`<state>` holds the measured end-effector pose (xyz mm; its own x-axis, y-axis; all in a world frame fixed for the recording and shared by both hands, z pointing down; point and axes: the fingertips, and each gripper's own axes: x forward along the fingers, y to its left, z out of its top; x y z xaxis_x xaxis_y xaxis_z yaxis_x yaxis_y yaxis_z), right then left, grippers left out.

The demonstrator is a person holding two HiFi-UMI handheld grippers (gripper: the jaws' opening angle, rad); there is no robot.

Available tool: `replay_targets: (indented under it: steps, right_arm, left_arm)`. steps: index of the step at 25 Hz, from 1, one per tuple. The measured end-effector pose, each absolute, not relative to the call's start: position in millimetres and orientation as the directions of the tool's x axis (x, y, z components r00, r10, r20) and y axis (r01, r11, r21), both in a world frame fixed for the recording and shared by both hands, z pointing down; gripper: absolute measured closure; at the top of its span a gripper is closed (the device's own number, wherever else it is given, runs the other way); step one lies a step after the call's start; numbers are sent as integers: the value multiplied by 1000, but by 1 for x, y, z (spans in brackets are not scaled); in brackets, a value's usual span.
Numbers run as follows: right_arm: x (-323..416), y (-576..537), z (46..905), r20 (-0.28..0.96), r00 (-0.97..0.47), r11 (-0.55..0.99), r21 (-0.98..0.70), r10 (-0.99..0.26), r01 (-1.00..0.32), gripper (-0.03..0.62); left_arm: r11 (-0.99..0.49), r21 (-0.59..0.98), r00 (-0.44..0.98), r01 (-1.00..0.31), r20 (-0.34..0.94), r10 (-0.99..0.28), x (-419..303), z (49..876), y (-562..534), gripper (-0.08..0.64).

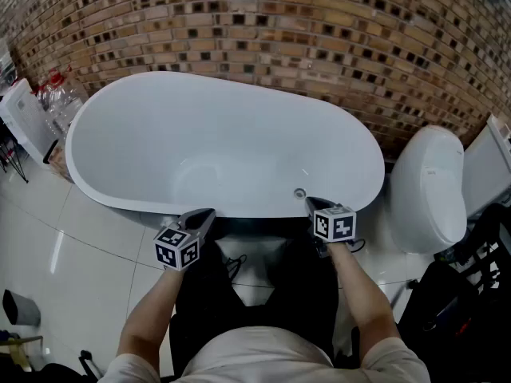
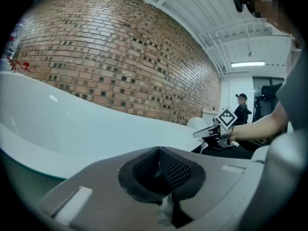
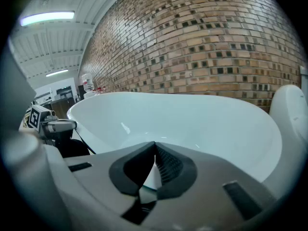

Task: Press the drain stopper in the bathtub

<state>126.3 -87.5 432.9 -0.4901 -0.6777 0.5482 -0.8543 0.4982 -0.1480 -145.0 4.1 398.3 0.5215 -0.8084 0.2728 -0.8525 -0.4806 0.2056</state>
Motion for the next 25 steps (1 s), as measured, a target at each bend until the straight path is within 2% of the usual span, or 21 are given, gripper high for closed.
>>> replay_targets:
  steps: [5,12,25]
  right_arm:
    - [127,-78,423,544,-477,512,-97,-690,-853,577]
    - [101,-78,351,461,-527,604,24,-714,-797,577]
    - [93,-96,246,371,-569,630,58,-734,-774,577]
  left_arm:
    - [-475,229,523,-850,259,-812,-146,387,9,554]
    - [-483,182,512,-856,184,-839,-139,326,8,554]
    - [-548,126,562,-827,141,-815,-106,238,-1,552]
